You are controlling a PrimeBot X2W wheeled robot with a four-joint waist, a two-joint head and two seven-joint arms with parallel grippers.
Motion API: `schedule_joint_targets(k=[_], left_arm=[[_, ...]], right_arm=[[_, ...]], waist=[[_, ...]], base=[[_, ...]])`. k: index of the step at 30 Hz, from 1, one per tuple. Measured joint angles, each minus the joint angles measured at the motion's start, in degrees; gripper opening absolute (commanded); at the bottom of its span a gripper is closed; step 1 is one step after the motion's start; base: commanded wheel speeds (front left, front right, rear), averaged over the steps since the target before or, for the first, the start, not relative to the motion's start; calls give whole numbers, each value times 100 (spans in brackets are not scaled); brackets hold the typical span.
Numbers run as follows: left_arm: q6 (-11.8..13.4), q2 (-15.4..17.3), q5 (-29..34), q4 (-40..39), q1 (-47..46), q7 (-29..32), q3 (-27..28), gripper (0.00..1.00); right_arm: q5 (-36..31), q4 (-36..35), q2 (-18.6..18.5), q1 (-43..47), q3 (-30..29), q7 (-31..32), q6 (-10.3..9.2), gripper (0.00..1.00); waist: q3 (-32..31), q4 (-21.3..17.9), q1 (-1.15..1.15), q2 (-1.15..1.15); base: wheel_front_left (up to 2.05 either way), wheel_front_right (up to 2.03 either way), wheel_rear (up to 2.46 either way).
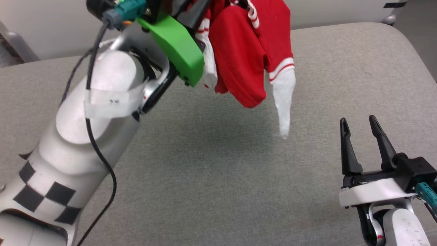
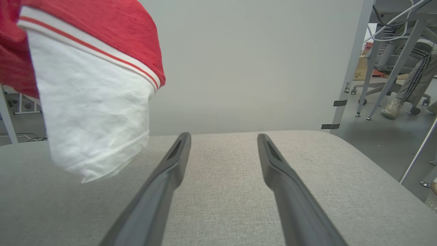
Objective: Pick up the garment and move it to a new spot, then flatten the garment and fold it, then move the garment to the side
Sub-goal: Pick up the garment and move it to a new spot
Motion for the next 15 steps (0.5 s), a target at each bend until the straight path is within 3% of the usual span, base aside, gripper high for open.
schedule_joint_targets(k=[7, 15], left_arm=[[-51, 126, 47, 324, 1164, -124, -548, 0], [-111, 471, 379, 1187, 1905, -587, -1055, 0]], right_arm=[[51, -65, -3, 9, 14, 0, 0, 100], [64, -41, 0, 3, 183, -9, -1, 100]], waist=[[222, -249, 0, 0], [472, -150, 0, 0]], base=[[0, 0, 0], [0, 0, 0]])
